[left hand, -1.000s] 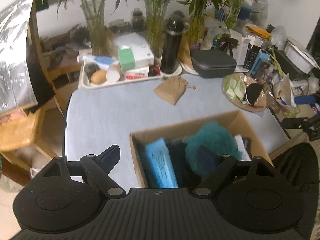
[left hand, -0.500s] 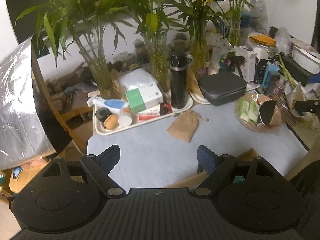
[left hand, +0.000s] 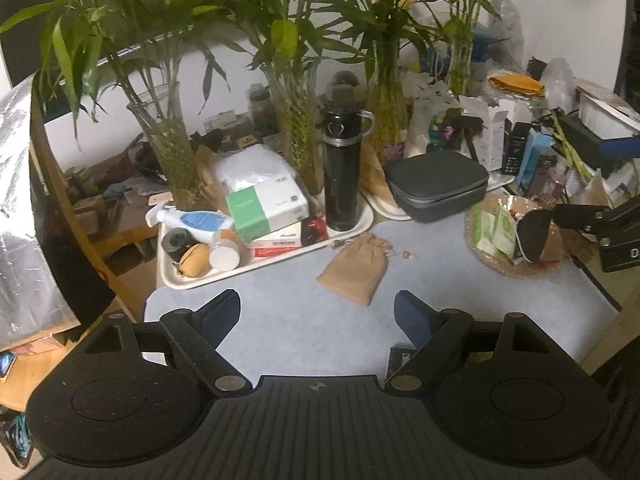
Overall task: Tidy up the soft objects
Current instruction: 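Lower the left gripper onto the tan drawstring pouch and close on it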
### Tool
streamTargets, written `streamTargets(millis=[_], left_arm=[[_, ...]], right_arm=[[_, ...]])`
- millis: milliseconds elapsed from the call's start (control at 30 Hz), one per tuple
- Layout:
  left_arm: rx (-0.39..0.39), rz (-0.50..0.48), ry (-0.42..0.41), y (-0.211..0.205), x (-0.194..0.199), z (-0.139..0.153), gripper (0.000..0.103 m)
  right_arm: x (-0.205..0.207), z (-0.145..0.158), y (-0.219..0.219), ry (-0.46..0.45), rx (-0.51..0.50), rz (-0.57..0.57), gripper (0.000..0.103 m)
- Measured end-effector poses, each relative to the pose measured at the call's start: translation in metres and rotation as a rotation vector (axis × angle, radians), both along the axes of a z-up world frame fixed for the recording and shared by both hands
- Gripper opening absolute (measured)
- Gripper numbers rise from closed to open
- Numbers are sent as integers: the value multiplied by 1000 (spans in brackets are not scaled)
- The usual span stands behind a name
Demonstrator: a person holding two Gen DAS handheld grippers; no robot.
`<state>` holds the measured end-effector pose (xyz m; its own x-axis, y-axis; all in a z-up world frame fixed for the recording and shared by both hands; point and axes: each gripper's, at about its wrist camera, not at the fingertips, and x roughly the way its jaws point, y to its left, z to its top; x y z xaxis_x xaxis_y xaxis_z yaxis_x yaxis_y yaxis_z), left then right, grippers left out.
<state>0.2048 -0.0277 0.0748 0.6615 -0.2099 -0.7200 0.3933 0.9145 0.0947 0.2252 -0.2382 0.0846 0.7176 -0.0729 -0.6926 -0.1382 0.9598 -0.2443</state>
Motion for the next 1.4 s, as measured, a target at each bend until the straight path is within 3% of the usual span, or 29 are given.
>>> streamTargets(millis=[500,800,933,1100,1400], left_arm=[[-35,7,27,5,32,-21,85],[-75,-32,81,15,67,-45,85],[-111,-76,107,21,89,-59,85],[-100,-175,120,16,117,-84,85],[-123,-342,144,-5,164,-141,85]], right_arm=[[26,-26,2,29,25,-22,103],[56,-66,-10,78,103,-24,103],[74,-91,-18,122,156,-19,103],[97,-122,-21,179,228,10,103],[125,-167,-31,256,274,-5,103]])
